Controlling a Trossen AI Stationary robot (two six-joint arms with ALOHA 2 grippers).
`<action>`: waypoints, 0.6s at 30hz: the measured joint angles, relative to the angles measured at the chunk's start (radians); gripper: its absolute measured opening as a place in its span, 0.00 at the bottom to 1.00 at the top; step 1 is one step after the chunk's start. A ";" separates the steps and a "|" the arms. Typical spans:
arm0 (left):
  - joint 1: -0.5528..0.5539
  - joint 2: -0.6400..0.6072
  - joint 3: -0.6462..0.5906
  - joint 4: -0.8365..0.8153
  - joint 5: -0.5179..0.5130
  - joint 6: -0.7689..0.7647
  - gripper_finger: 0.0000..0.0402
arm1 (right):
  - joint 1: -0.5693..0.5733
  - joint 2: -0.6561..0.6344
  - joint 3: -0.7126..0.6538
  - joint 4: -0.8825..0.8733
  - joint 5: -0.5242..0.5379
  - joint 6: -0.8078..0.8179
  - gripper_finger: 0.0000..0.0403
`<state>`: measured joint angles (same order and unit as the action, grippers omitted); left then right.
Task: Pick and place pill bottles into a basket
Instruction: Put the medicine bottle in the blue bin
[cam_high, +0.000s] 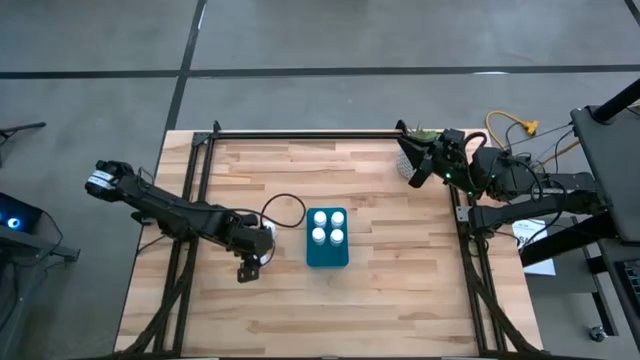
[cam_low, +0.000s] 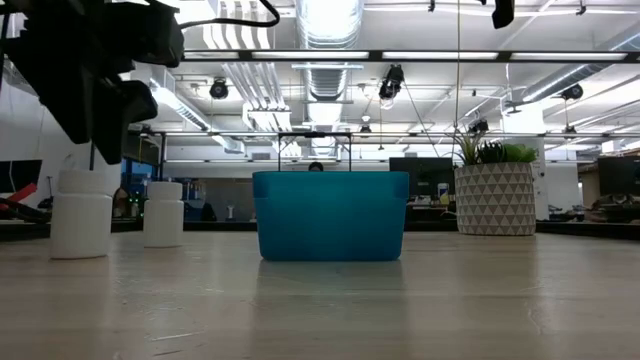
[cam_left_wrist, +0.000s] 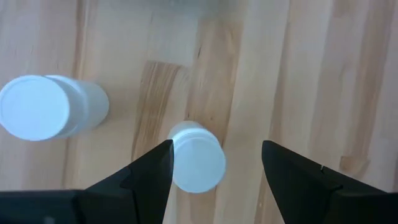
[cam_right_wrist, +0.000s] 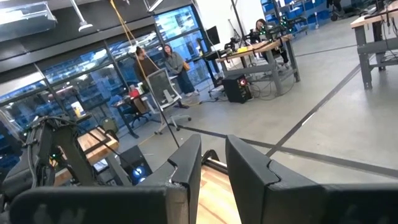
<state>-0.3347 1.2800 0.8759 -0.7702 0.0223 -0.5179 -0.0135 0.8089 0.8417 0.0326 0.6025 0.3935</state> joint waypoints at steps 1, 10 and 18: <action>0.000 0.003 0.000 -0.002 0.000 0.000 0.56 | 0.000 0.000 0.000 0.001 0.000 0.000 0.17; 0.000 0.026 -0.027 0.003 0.000 0.000 0.56 | 0.000 0.005 0.000 0.000 0.001 0.000 0.17; 0.000 0.026 -0.062 0.018 0.001 -0.002 0.56 | 0.000 0.005 0.000 0.001 0.001 0.000 0.17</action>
<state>-0.3347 1.3064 0.8134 -0.7522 0.0228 -0.5200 -0.0135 0.8139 0.8417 0.0338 0.6033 0.3931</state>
